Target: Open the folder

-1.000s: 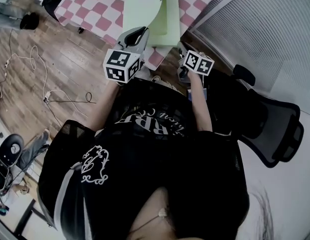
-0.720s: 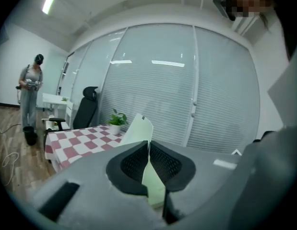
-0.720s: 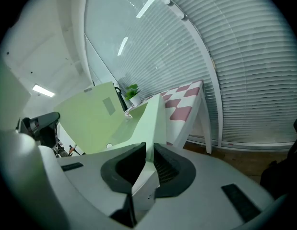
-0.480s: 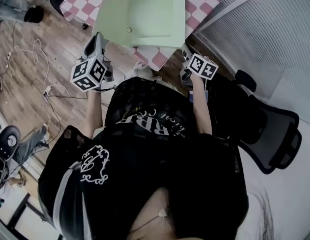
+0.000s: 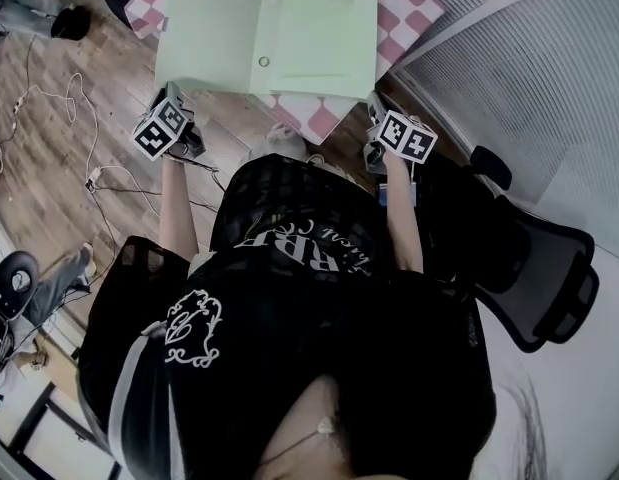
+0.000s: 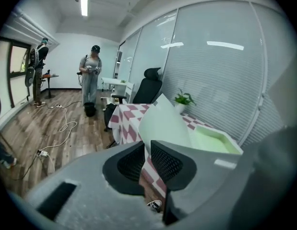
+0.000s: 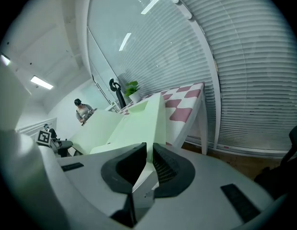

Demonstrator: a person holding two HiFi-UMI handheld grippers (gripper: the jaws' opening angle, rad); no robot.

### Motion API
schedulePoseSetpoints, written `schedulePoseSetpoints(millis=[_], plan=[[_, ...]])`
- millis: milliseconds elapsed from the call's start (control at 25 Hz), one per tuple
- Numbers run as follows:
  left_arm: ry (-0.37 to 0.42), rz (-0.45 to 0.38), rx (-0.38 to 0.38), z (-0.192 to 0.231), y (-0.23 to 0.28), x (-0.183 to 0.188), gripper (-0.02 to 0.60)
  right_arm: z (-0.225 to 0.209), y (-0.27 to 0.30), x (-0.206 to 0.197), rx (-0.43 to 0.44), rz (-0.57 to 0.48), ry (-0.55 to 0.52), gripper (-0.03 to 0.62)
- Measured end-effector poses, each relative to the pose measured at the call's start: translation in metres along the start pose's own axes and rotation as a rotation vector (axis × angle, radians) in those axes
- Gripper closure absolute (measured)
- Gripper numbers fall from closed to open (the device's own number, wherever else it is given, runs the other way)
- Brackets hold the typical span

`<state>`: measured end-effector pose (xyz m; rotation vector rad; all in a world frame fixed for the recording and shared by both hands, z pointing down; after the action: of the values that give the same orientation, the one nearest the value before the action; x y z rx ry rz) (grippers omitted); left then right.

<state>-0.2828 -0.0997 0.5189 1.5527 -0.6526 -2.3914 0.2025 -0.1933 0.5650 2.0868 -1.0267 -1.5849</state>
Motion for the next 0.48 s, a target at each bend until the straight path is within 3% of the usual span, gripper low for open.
schedulePoseSetpoints(millis=[360, 480], plan=[[-0.106, 0.197, 0.104, 0.051, 0.044, -0.04, 0.512, 0.0, 0.001, -0.002, -0.015, 0.006, 0.023, 0.557], [-0.11, 0.259, 0.129, 0.057, 0.055, -0.051, 0.505, -0.002, 0.0, -0.002, -0.032, 0.011, 0.02, 0.557]])
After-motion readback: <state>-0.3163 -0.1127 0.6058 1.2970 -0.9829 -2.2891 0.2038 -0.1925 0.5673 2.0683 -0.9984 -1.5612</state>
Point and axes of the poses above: the fingertips, and each gripper's own axes: y forward along the fingers, z to its left, x out of its top, the point moved 6 cm from there along -y, backward along the fingers, and after that the axes turned 11 degrees about -x, right-handed, at the moved point
